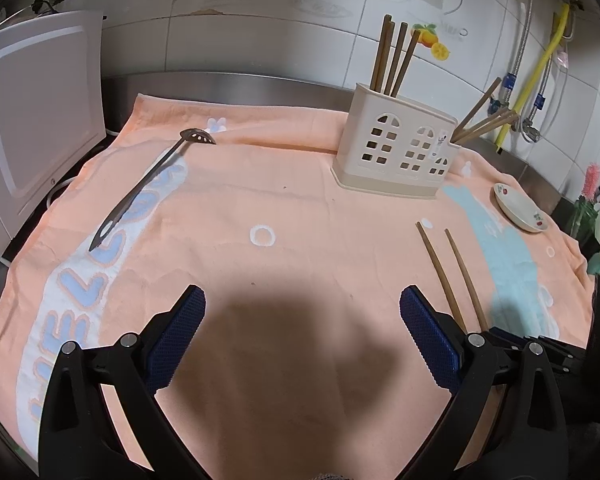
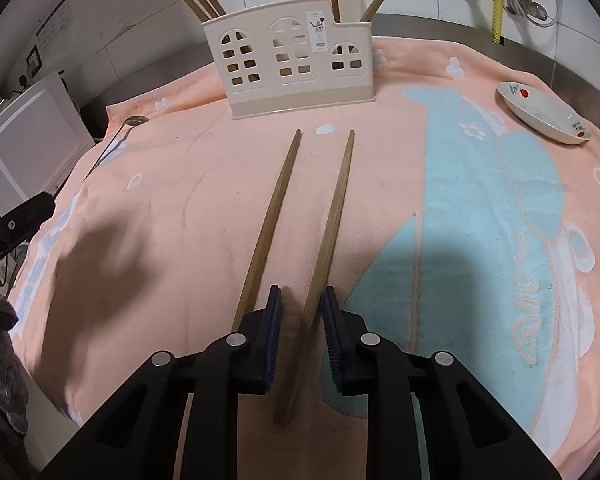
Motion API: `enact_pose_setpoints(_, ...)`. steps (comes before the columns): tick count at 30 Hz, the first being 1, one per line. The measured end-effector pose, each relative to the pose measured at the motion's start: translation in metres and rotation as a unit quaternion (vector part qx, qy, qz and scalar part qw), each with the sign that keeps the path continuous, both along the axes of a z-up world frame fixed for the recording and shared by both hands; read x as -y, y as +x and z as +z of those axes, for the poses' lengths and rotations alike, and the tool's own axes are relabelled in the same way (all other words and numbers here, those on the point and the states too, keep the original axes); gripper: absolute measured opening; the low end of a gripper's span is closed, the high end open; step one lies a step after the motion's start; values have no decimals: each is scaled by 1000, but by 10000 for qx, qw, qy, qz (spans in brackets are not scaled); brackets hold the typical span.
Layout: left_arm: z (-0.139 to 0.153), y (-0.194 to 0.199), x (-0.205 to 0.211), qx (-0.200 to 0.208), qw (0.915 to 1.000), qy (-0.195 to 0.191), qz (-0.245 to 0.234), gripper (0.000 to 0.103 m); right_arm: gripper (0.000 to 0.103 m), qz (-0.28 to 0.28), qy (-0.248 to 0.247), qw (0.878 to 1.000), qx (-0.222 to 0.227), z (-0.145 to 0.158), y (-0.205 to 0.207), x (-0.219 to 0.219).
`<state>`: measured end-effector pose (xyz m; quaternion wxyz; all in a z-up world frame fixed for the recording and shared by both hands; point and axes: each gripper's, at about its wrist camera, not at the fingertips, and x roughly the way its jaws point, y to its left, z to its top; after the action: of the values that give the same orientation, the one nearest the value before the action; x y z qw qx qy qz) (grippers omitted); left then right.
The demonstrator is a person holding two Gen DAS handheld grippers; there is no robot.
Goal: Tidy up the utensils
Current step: 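Close the right tool on a chopstick while the left tool moves toward the other chopstick, then lower the left tool onto the last chopstick and close on it while the right tool holds its chopstick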
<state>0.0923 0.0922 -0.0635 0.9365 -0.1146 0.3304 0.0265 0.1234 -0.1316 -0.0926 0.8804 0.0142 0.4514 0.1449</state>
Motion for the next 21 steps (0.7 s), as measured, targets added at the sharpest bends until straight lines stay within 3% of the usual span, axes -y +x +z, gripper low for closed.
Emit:
enact_pose_setpoints(4,-1,-1,3,-20,10000,4,-24,97,10,-90,-93,9999,16,-1,1,1)
enact_pose_setpoints(12,-2,-2,16,-59,9999,14,-140,97,7,-205,71,9997,65,1,-1,14)
enact_pose_setpoints(21,-8,-4,56,-182,9985,49,-519,97,7,-177,169,9991,354,17,-10,36)
